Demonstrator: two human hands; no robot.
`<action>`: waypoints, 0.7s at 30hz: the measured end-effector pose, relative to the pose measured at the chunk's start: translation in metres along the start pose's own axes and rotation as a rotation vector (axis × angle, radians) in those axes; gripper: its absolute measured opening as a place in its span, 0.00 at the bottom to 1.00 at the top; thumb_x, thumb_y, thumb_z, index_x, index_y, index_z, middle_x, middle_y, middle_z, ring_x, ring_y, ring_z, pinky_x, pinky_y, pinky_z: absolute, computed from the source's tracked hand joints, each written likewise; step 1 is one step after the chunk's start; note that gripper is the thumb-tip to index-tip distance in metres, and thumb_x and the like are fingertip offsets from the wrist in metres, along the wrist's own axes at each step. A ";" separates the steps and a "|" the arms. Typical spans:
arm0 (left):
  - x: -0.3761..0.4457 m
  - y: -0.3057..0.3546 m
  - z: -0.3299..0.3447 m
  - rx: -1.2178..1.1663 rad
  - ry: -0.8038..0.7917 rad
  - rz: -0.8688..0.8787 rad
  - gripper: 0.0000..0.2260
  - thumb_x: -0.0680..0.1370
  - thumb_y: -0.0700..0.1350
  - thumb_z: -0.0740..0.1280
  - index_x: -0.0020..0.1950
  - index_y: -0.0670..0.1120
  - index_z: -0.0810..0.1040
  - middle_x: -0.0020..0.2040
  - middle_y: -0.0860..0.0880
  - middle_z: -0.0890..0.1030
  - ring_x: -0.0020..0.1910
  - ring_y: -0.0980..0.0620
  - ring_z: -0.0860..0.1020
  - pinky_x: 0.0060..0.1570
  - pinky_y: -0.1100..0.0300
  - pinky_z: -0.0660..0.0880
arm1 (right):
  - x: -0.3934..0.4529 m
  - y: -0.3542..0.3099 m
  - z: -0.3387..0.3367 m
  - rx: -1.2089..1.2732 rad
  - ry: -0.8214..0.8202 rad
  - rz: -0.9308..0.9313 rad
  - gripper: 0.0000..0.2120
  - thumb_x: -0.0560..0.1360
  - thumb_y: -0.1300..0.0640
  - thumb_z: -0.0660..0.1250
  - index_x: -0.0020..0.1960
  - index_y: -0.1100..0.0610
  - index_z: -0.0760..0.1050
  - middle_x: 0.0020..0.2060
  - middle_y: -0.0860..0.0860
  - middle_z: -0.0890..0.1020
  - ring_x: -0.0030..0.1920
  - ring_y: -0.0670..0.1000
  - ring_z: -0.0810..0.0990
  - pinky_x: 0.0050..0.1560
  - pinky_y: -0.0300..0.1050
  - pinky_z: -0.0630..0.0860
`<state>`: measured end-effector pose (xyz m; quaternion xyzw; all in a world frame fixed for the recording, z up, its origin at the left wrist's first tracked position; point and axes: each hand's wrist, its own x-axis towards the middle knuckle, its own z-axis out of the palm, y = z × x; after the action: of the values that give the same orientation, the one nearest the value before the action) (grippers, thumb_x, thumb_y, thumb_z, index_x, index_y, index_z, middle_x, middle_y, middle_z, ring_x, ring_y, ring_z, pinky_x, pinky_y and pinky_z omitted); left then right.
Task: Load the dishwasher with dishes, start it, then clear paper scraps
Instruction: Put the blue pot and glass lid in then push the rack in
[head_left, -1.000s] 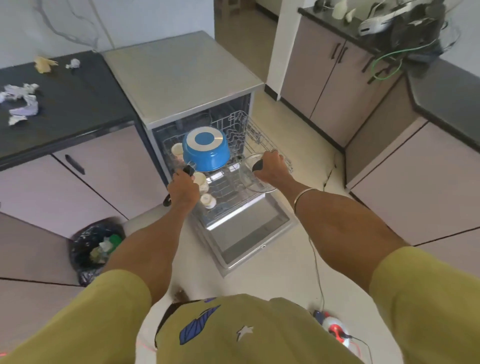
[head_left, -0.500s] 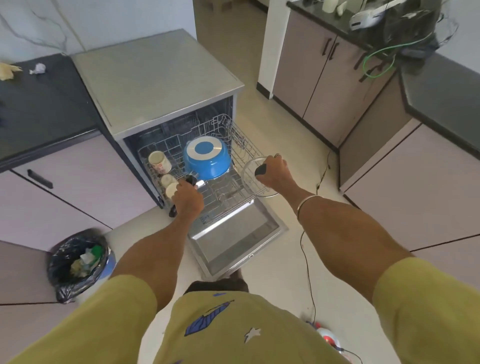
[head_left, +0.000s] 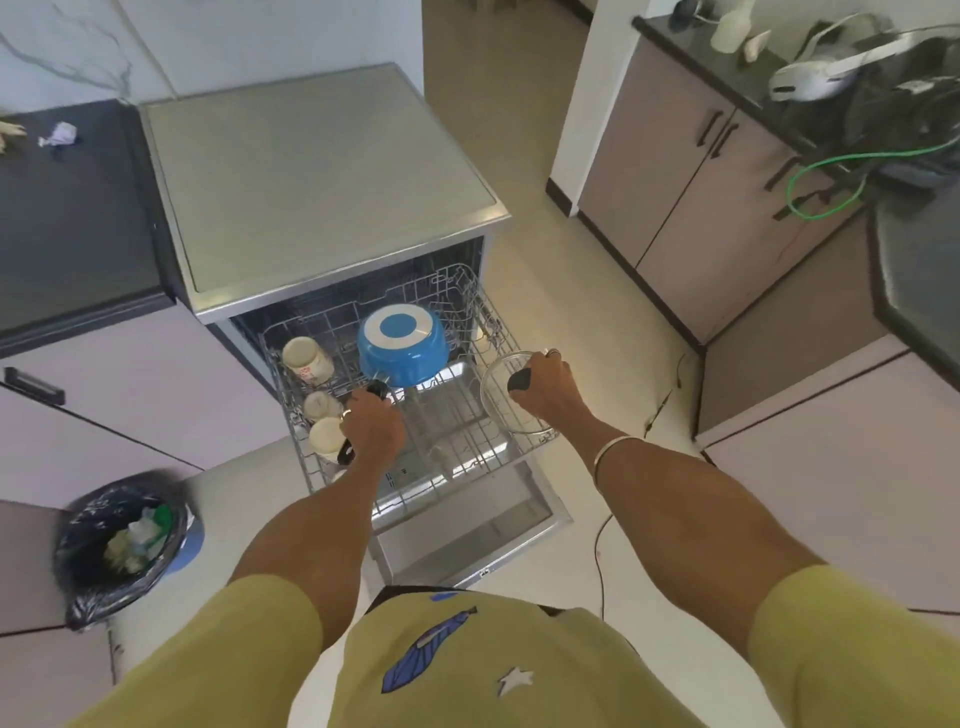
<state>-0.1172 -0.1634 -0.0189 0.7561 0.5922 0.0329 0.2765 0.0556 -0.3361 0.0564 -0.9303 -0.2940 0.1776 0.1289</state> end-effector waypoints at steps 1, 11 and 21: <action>0.005 0.003 0.002 -0.003 0.007 -0.007 0.17 0.81 0.45 0.63 0.65 0.36 0.68 0.60 0.37 0.77 0.58 0.37 0.77 0.57 0.44 0.74 | 0.007 0.000 0.001 0.013 -0.003 -0.003 0.25 0.71 0.54 0.72 0.63 0.63 0.72 0.56 0.59 0.73 0.56 0.60 0.75 0.54 0.53 0.78; 0.048 0.055 0.029 -0.086 0.019 -0.147 0.17 0.79 0.42 0.66 0.64 0.35 0.69 0.57 0.38 0.78 0.55 0.38 0.78 0.55 0.45 0.75 | 0.089 0.008 0.028 0.018 -0.155 -0.064 0.26 0.71 0.54 0.70 0.65 0.63 0.70 0.59 0.58 0.72 0.59 0.59 0.75 0.60 0.49 0.73; 0.083 0.055 0.119 -0.212 0.083 -0.335 0.08 0.78 0.40 0.66 0.54 0.40 0.71 0.44 0.46 0.76 0.46 0.45 0.76 0.51 0.45 0.76 | 0.149 0.036 0.089 0.056 -0.286 -0.208 0.25 0.72 0.53 0.71 0.65 0.59 0.70 0.59 0.55 0.73 0.60 0.54 0.73 0.61 0.45 0.73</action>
<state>0.0004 -0.1404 -0.1175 0.6118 0.7137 0.0797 0.3316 0.1511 -0.2642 -0.0743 -0.8561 -0.3991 0.3018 0.1294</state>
